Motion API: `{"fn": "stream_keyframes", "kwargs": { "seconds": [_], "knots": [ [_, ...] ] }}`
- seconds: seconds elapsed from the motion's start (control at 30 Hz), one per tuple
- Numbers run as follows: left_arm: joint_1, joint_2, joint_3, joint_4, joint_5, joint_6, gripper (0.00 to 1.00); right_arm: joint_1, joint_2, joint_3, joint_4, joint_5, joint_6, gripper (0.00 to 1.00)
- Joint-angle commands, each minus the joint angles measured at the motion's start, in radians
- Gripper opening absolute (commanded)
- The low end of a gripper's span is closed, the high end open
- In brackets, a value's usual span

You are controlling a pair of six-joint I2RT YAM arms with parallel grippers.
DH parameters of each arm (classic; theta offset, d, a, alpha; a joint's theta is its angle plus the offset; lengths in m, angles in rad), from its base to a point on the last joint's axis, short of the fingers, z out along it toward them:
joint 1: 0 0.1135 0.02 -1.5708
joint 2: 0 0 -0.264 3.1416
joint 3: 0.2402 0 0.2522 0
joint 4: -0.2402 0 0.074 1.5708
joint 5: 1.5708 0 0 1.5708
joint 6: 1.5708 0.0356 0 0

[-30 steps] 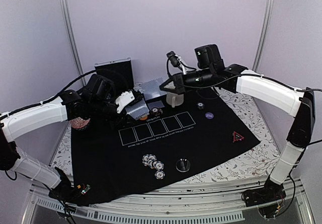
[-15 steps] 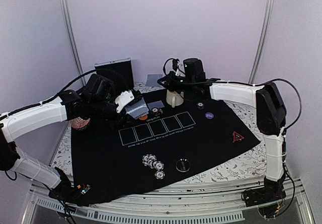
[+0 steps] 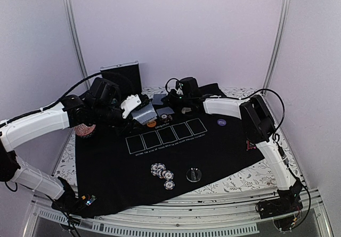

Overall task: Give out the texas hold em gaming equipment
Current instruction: Distribute the poker card in the dealer area, then pick up the poker card from the face-down deck piles.

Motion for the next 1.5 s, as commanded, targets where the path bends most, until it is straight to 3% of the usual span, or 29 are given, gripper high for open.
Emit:
{"fn": "stream_keyframes", "kwargs": {
  "seconds": [0.0, 0.17, 0.37, 0.57, 0.87, 0.93, 1.17, 1.27, 1.47],
  "knots": [
    [0.012, -0.027, 0.018, 0.029, -0.005, -0.004, 0.45, 0.004, -0.052, 0.01, -0.022, -0.053, -0.034, 0.02],
    [0.012, -0.03, 0.016, 0.027, -0.003, -0.005, 0.45, 0.015, -0.28, -0.22, -0.003, -0.26, -0.182, 0.02],
    [0.012, -0.031, 0.018, 0.029, 0.007, -0.004, 0.45, 0.053, -0.493, -0.557, -0.144, -0.512, -0.337, 0.02],
    [0.013, -0.027, 0.019, 0.027, 0.007, -0.002, 0.45, 0.164, -0.601, -0.683, -0.342, -0.491, -0.495, 0.02],
    [0.012, -0.019, 0.018, 0.025, 0.02, -0.002, 0.45, 0.202, -0.587, -0.716, -0.534, -0.408, -0.587, 0.02],
    [0.012, -0.018, 0.018, 0.023, 0.028, 0.0, 0.45, 0.203, -0.585, -0.698, -0.579, -0.369, -0.606, 0.15],
    [0.012, -0.007, 0.019, 0.013, 0.067, 0.013, 0.45, 0.201, -0.69, -0.589, -0.725, -0.071, -0.651, 0.98],
    [0.011, -0.004, 0.02, 0.007, 0.087, 0.018, 0.45, 0.202, -0.774, -0.569, -0.675, 0.004, -0.658, 0.99],
    [0.009, -0.007, 0.02, 0.003, 0.13, 0.031, 0.45, 0.224, -0.899, -0.675, -0.237, -0.162, -0.732, 0.99]
  ]
}}
